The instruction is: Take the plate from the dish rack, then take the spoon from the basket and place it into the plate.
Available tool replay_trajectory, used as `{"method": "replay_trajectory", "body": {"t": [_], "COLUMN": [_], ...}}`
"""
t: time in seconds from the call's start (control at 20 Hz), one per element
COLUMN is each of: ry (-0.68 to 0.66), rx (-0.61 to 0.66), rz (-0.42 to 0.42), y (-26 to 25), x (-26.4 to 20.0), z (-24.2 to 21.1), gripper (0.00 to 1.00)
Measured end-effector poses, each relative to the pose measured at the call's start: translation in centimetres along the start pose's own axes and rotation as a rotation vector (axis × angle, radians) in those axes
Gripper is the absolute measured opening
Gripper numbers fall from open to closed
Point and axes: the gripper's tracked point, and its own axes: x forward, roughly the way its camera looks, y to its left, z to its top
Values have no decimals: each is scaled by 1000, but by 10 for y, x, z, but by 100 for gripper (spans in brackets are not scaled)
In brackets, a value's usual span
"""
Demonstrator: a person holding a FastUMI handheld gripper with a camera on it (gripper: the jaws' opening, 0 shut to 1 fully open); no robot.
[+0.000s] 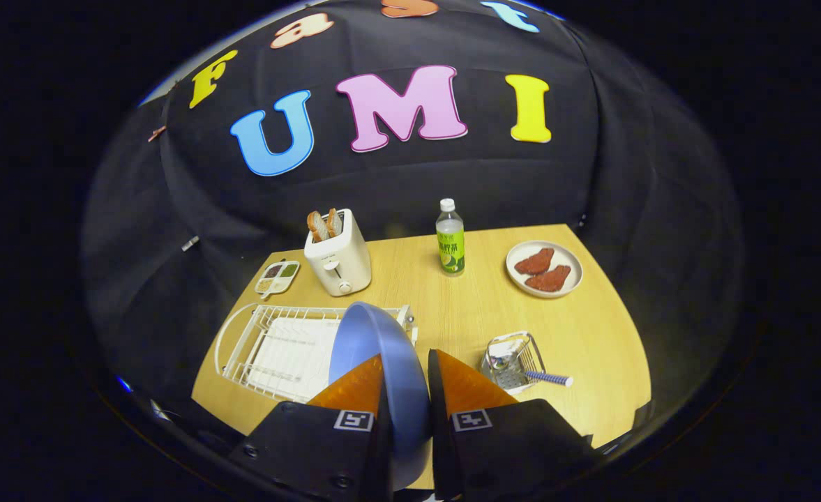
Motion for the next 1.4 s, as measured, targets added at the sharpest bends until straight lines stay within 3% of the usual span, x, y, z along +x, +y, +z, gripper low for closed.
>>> {"method": "replay_trajectory", "body": {"t": [0.2, 0.4, 0.65, 1.0, 1.1, 1.35, 1.4], "ry": [82, 142, 236, 279, 268, 176, 140], "rx": [145, 163, 251, 250, 203, 105, 71], "rz": [37, 62, 109, 207, 195, 206, 199], "y": [-50, -94, -132, -148, -159, -184, -189], "x": [-21, -24, 17, 60, 63, 56, 54], "z": [-55, -98, -149, -170, -171, -149, -142], "gripper": [26, 26, 26, 26, 28, 98, 99]}}
